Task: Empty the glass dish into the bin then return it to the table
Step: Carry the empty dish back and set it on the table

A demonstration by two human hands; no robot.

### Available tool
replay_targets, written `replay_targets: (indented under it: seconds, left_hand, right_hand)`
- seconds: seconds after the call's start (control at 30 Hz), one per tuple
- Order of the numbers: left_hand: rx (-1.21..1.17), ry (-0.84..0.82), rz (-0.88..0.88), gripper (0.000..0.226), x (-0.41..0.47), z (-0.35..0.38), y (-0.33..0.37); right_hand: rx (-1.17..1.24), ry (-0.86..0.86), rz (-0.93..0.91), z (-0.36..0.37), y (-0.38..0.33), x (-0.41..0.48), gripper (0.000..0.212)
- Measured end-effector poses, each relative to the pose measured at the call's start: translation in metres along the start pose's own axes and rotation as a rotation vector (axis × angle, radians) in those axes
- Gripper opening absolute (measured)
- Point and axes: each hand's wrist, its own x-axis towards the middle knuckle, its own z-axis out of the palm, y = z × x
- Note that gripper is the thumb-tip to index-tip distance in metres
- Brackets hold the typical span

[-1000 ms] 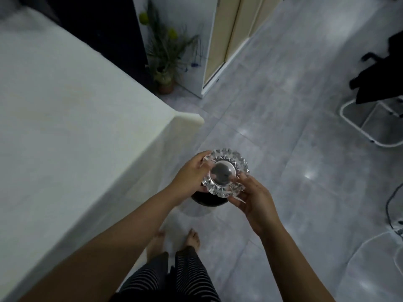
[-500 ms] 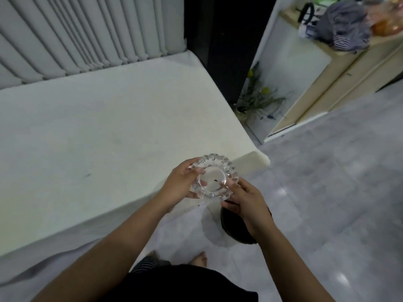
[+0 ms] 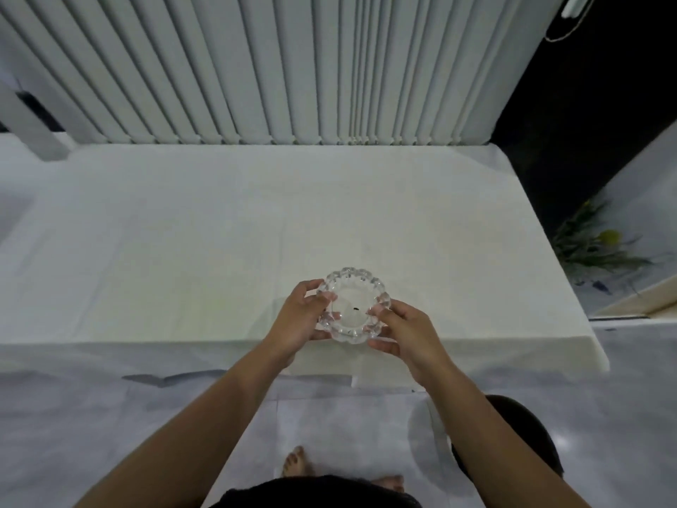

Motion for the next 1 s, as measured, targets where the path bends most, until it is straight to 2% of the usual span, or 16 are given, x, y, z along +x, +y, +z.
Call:
replay_targets:
  seconds: [0.33,0.47,0.73,0.83,0.9,1.0]
  left_hand:
    - [0.081,0.203,-0.116,0.027,0.053,-0.077,-0.008]
    - [0.166,0.242,-0.119,0.027,0.074,-0.083,-0.012]
    - [0.453,0.195,-0.033,0.023,0.094,-0.095,-0.028]
    - [0.515,0.174,0.007,0.032,0.093,-0.095,-0.034]
    - [0.464,0.179,-0.002,0.041,0.091,-0.096,-0.034]
    - [0.529,0.176,0.008,0.047,0.092,-0.100,-0.031]
  right_hand:
    - [-0.336,0.111,-0.061,0.087,0.007,0.075,0.013]
    - [-0.679,0.141,-0.107,0.100,0.004,0.094,0.022]
    - [-0.720,0.233,-0.160,0.104,0.015,0.103,0.018]
    - [-0.741,0.258,-0.190,0.108,0.016,0.099,0.019]
    - [-0.783,0.259,-0.188,0.110,0.017,0.098,0.019]
    - [-0.827,0.202,-0.165,0.108,0.017,0.102,0.022]
